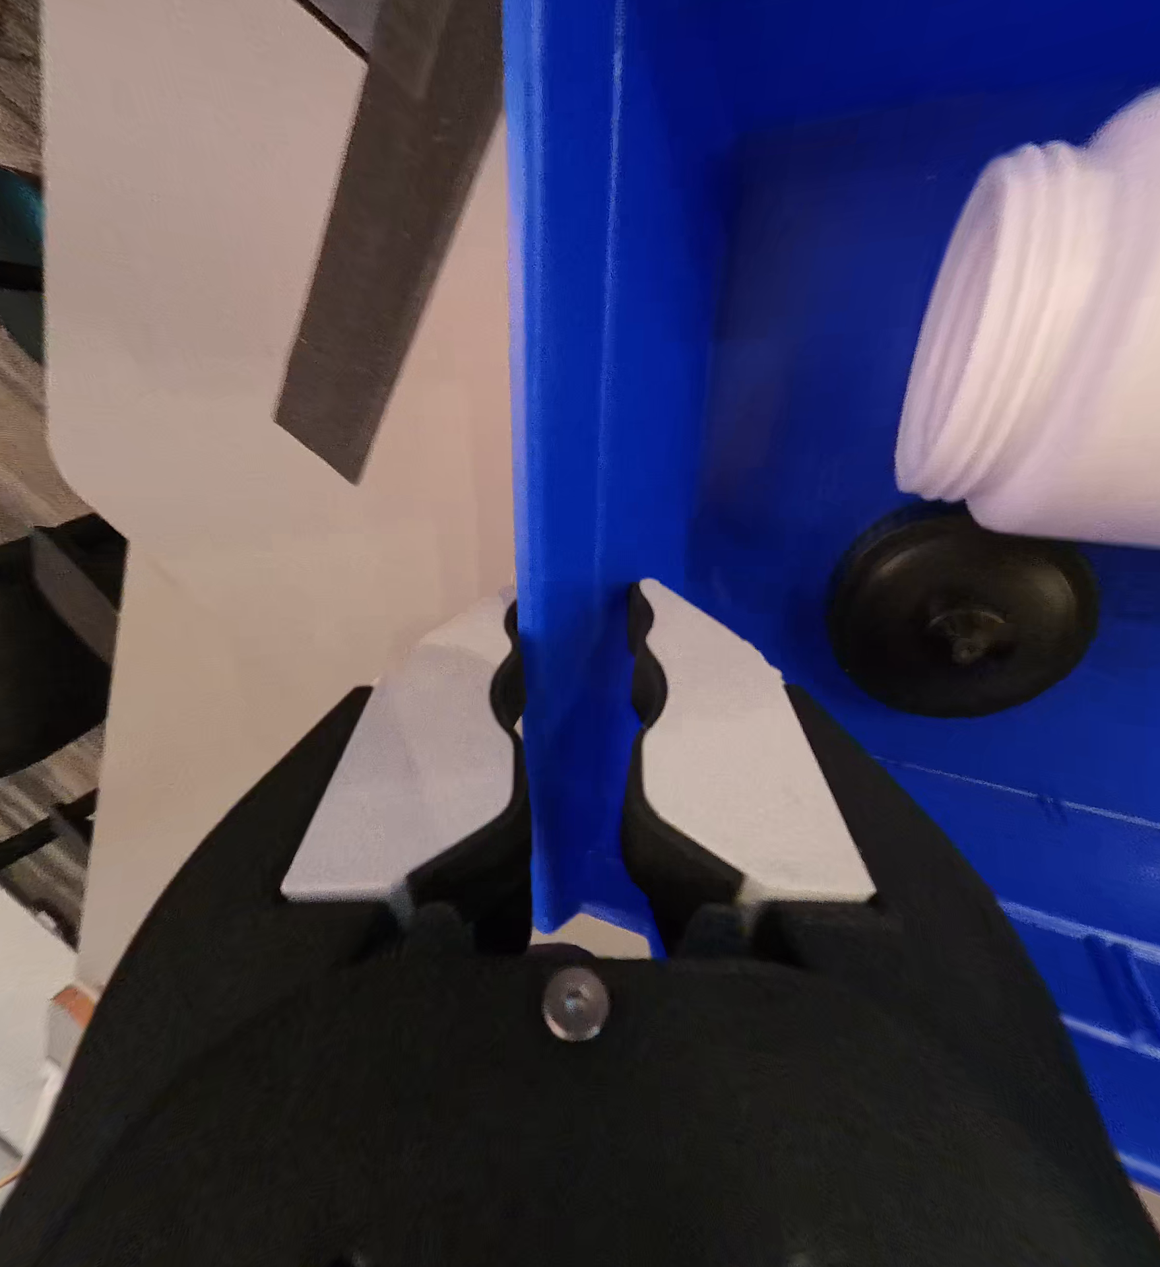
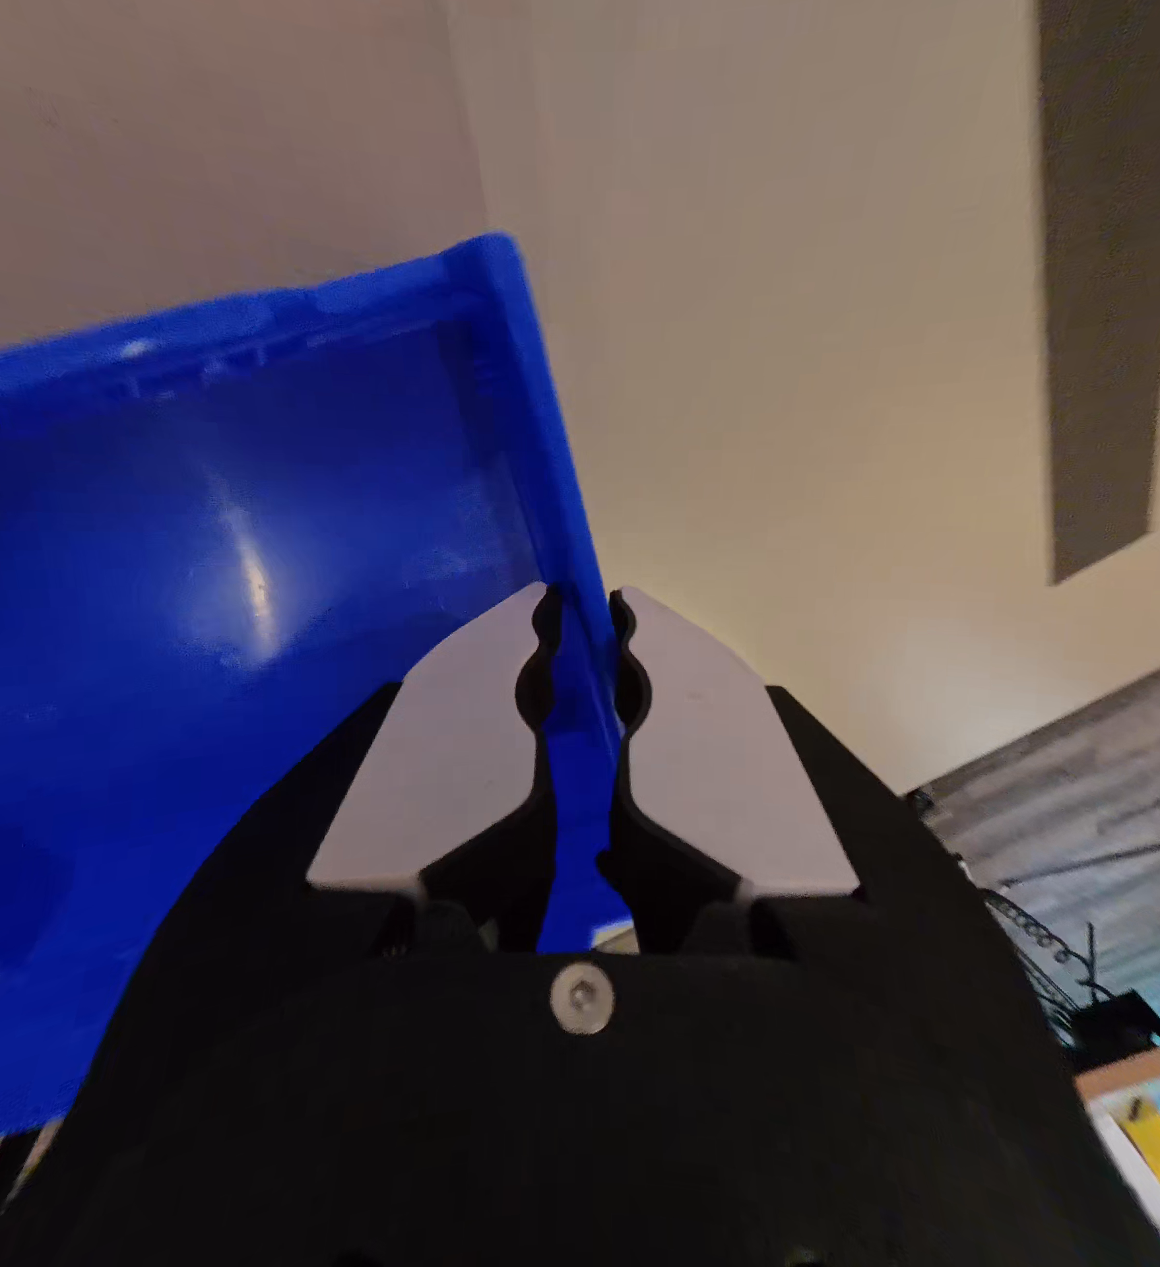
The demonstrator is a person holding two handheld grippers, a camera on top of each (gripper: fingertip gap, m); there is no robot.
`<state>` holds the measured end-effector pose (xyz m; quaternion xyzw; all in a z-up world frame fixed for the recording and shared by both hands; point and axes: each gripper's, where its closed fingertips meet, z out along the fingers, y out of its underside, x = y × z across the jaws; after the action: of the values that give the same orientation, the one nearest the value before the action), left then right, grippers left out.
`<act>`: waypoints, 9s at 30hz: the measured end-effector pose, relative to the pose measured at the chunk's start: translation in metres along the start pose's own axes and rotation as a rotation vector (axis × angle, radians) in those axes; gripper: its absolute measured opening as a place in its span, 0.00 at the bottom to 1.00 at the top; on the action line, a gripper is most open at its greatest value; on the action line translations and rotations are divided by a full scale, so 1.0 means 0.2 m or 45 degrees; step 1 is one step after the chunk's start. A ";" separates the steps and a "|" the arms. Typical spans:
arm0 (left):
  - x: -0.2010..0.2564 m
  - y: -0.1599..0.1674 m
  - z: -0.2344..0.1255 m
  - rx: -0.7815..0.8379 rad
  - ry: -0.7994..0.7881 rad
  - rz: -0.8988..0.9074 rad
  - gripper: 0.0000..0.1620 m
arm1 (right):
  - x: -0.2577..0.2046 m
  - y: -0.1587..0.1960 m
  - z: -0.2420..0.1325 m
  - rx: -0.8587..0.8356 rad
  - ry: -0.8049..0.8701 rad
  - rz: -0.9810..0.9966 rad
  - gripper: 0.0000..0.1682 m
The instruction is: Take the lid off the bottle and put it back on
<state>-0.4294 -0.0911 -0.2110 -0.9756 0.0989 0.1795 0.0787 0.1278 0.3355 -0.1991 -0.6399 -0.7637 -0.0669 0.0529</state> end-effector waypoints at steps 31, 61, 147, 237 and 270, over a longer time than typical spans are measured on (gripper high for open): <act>-0.62 -0.52 0.32 -0.008 -0.319 0.231 0.29 | 1.01 -0.59 0.17 -0.065 0.454 -0.038 0.18; 0.88 -0.70 -0.89 0.952 0.147 -0.083 0.73 | -0.64 -0.80 -0.57 1.061 0.189 -0.067 0.49; 0.35 -0.34 -0.47 0.714 0.055 -0.997 0.62 | -0.85 -0.95 0.21 0.988 -0.227 -0.039 0.72; 0.02 -0.31 -0.17 0.375 -0.283 -0.290 0.62 | -1.22 -0.97 -0.39 1.774 -0.682 -0.315 0.61; 0.10 -0.38 -0.28 0.481 -0.008 -0.465 0.45 | -1.16 -0.94 -0.43 1.838 -0.716 -0.260 0.73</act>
<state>-0.3754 -0.0316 -0.1572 -0.9447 -0.0472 0.1439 0.2908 -0.0166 0.0633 -0.1604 -0.3667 -0.6580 0.6067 0.2540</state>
